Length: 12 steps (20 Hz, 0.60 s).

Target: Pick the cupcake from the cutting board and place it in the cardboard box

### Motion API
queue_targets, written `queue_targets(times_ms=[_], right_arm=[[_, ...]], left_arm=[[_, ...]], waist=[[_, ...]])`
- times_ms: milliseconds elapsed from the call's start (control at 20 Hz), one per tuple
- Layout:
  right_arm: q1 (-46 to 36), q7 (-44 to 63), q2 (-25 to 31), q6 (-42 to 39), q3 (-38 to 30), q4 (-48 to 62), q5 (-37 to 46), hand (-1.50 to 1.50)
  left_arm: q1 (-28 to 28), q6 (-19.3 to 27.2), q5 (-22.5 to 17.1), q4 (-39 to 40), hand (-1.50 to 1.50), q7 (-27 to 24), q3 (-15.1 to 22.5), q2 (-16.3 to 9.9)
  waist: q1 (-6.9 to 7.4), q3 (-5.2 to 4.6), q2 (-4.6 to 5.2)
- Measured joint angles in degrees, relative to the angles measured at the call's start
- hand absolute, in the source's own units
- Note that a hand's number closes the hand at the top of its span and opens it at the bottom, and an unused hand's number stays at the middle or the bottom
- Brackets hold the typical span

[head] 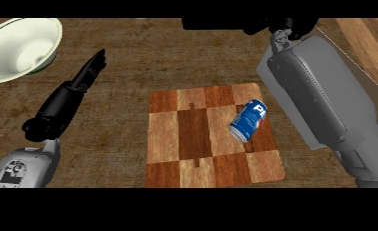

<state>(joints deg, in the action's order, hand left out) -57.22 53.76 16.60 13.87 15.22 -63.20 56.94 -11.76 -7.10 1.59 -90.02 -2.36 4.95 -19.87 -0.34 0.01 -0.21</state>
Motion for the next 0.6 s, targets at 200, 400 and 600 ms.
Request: queue_targets(times_ms=[200, 400, 600], right_arm=[[2.75, -2.71, 4.49, -4.26, -2.63, -0.01, -1.69, 1.50], [6.29, -5.89, 7.26, -10.71, -5.71, 1.52, -6.85, 1.50], [9.55, -8.69, 9.69, -17.96, -8.60, 1.80, -12.09, 1.50]], left_arm=[[0.12, 0.10, 0.92, 0.70, 0.00, -0.94, -0.16, 0.52], [0.48, -0.17, 0.96, 0.71, 0.00, -1.34, -0.75, 0.46], [0.18, -0.52, 1.10, 0.78, 0.00, -1.54, -1.30, 0.42]], waist=[[-0.01, -0.01, 0.08], [-0.05, -0.01, 0.14], [-0.10, -0.01, 0.12]])
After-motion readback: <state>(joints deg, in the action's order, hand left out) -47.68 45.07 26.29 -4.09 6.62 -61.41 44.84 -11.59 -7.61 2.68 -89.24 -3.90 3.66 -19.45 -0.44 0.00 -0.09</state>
